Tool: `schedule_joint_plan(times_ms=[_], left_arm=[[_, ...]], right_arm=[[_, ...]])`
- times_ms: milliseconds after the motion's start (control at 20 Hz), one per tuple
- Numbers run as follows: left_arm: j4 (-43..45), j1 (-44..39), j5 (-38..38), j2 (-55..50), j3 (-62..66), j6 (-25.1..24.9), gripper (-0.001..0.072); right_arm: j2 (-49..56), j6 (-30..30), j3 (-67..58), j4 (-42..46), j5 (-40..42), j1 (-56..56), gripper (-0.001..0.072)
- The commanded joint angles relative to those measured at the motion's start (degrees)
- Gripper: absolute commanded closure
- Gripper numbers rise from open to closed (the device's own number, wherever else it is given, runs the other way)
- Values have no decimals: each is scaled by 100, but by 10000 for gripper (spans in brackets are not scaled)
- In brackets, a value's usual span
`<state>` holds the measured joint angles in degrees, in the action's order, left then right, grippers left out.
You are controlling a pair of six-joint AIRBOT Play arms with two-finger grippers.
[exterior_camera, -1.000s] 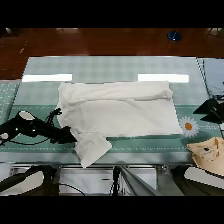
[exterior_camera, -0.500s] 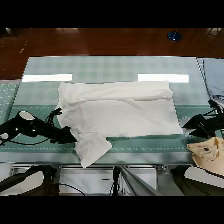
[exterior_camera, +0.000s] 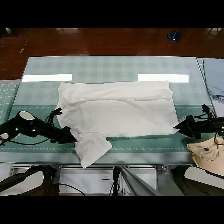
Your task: Fold the shirts.
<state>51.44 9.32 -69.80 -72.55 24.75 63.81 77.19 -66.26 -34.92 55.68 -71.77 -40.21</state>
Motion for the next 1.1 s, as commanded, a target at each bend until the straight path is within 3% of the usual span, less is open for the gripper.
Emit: schedule_joint_plan(times_ms=[0,50,200,400,600,850,1050], left_arm=[[-2,0,719,-2,4,-17,681],[-2,0,702,-2,4,-17,682],[-2,0,472,79,170,-39,683],[79,48,-170,1012,1165,57,684],[-48,129,168,1932,2214,310,684],[-116,107,579,1521,2459,310,683],[-223,107,1102,828,2575,81,683]], right_arm=[[4,-4,83,-280,793,332,628],[2,11,81,-334,769,485,686],[-120,555,-81,-846,247,857,687],[-1088,601,-850,-1360,-247,933,687],[-1749,527,-1777,-2179,-157,938,687],[-1626,527,-2072,-2162,1307,1908,687],[-894,529,-2072,-1991,2352,2579,687]])
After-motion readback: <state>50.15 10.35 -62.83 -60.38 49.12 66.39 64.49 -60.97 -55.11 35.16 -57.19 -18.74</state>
